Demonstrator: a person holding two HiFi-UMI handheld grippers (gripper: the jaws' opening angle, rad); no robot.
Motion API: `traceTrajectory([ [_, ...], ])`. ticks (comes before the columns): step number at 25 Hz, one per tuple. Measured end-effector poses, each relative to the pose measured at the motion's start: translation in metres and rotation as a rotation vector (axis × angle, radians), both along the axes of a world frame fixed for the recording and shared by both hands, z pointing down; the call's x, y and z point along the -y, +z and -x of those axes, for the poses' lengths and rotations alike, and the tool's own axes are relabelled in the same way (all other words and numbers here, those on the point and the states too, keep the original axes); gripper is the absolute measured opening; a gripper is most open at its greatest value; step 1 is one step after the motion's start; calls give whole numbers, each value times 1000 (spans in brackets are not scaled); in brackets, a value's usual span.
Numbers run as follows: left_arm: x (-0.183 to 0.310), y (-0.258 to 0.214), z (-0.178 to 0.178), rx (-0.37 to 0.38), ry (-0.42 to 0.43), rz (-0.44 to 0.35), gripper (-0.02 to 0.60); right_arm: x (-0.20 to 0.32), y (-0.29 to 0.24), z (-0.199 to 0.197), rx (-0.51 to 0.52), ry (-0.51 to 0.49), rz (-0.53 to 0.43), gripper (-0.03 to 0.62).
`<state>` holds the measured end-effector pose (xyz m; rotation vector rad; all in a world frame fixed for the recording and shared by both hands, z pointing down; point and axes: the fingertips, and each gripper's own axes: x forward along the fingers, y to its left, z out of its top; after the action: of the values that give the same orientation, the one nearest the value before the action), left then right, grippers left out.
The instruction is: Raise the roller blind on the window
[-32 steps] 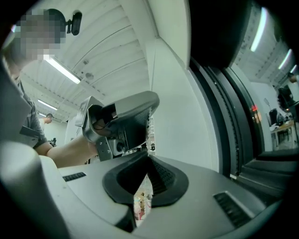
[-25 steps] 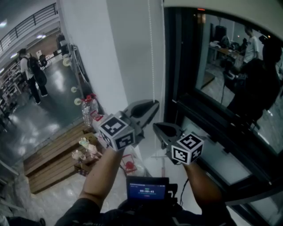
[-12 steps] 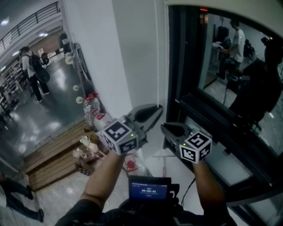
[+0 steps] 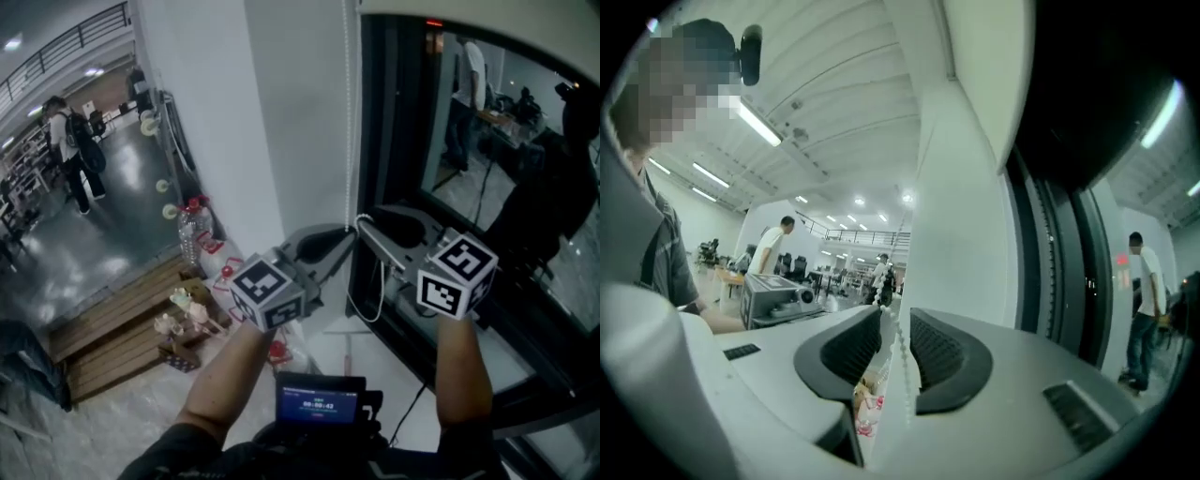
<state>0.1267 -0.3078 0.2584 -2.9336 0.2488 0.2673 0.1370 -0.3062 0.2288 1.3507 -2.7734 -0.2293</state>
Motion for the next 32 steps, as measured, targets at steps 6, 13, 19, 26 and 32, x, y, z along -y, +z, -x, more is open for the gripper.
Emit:
traceTrajectory([
  [6,7,0,8,23,-41,-4,9,-6,-15,-18,-18,1,-27,117],
  [13,1,1,3,28,-31,-23,9,4,-60,6,198,-71,-95,117],
  [19,-2,2,1,27,-25,-36,9,12,-73,25,172,-100,-116,113],
  [26,0,14,-8,59,-19,-9,9,19,-62,20,176,-80,-89,14],
  [32,7,51,-13,108,-11,54,9,27,-23,11,206,-62,-36,12],
])
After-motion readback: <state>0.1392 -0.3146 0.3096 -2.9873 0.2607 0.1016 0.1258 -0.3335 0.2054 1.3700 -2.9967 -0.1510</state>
